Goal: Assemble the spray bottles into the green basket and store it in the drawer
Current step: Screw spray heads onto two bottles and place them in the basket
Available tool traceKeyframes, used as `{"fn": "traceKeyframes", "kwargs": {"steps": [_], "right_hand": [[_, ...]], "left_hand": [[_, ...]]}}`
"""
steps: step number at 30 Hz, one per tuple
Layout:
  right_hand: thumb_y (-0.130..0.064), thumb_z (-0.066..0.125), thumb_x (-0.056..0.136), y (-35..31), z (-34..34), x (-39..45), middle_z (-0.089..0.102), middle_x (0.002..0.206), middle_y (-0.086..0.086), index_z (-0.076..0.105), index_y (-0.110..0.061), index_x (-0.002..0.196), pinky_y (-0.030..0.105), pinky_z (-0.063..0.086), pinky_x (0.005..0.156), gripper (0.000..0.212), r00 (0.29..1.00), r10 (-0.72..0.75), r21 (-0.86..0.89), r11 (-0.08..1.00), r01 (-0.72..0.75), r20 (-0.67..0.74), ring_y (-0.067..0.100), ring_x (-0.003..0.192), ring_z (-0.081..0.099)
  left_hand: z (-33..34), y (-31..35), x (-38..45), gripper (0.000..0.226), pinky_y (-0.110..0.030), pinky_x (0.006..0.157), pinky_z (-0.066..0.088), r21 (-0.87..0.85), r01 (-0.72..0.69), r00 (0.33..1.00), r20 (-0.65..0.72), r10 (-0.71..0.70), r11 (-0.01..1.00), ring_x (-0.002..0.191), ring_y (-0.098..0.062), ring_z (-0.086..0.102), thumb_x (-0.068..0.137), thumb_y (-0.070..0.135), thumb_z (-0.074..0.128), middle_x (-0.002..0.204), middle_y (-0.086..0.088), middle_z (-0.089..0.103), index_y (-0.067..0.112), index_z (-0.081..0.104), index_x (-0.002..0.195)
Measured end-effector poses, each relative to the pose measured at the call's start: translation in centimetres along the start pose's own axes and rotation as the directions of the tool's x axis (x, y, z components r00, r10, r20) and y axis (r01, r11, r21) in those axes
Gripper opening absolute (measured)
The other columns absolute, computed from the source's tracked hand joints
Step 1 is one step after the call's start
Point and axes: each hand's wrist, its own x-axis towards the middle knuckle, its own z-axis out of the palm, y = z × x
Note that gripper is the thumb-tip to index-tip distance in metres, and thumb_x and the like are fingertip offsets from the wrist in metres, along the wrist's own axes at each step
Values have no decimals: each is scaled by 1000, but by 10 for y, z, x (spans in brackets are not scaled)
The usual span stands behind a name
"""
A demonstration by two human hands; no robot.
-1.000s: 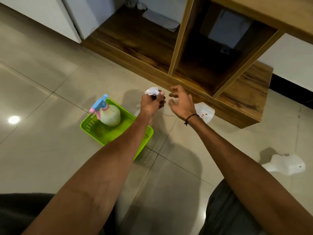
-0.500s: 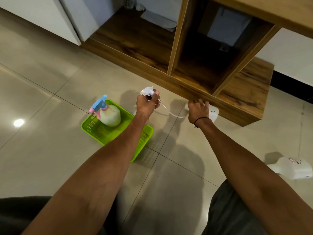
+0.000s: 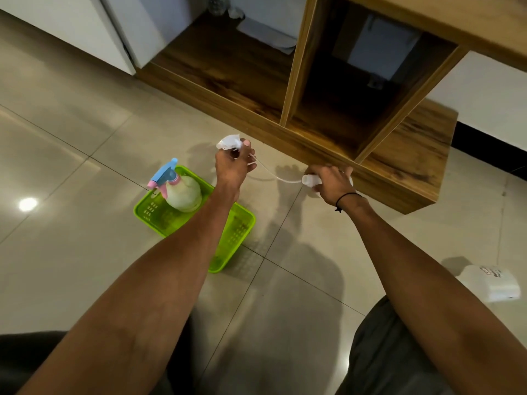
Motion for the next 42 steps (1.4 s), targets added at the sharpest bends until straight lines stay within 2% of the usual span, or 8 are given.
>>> {"fn": "traceKeyframes", "kwargs": {"steps": [7,16,20,24,31,34,37,42], "right_hand": [[-8,75,85,-10,-1,-4,73,106,-2,69,-32,112,46,27,94,37,998,-67,-31,997,66,-22,28,112,61],[-22,76,90,-40,0,0,67,127,-5,69,-31,125,51,27,95,37,989,-148,-6,989,148,-19,24,129,51],[-30,73,93,-54,-1,2,64,123,-2,69,-26,128,54,35,100,36,993,-117,84,989,119,-31,27,122,56],[-32,75,91,-63,-3,0,64,120,-2,69,-24,130,52,47,97,41,994,-87,186,978,98,-64,29,110,62],[-35,78,87,-70,1,-1,68,118,-1,72,-24,126,49,40,99,41,996,-33,258,965,52,-79,28,112,63],[-35,77,87,-75,1,-1,69,113,-1,75,-22,114,43,34,90,30,990,-31,263,962,67,-136,28,107,64],[-35,74,89,-80,1,-2,69,105,-2,74,-22,104,38,27,85,20,985,-29,249,966,72,-172,28,100,65],[-39,73,90,-82,3,-5,72,107,-3,76,-28,112,35,26,83,25,977,-26,275,958,86,-213,25,99,66]], "left_hand": [[3,-3,0,13,-29,70,60,-9,3,1000,-16,-3,1000,77,-17,64,105,20,63,93,-14,67,8,68,105],[15,-17,-13,21,-30,73,60,84,-65,997,43,62,994,78,-20,72,95,18,78,89,-12,73,0,73,106],[19,-23,-15,34,-31,72,57,131,-54,996,71,45,990,84,-21,75,93,23,81,92,-12,75,-5,74,111],[20,-30,-21,32,-32,72,60,111,-3,994,107,-9,994,84,-19,71,93,20,80,92,-12,74,-4,73,113],[19,-34,-22,18,-32,72,64,54,40,993,113,-46,998,86,-19,75,94,17,80,97,-13,77,7,74,108],[19,-35,-21,29,-40,79,65,41,55,994,89,-59,998,95,-31,77,94,17,80,107,-24,77,-4,73,112],[19,-41,-22,34,-49,86,65,47,43,997,66,-46,998,100,-41,77,91,19,83,104,-30,76,-10,74,106],[18,-41,-25,25,-53,86,64,29,22,997,67,-24,999,87,-32,73,83,16,90,94,-26,75,-1,75,95]]}}
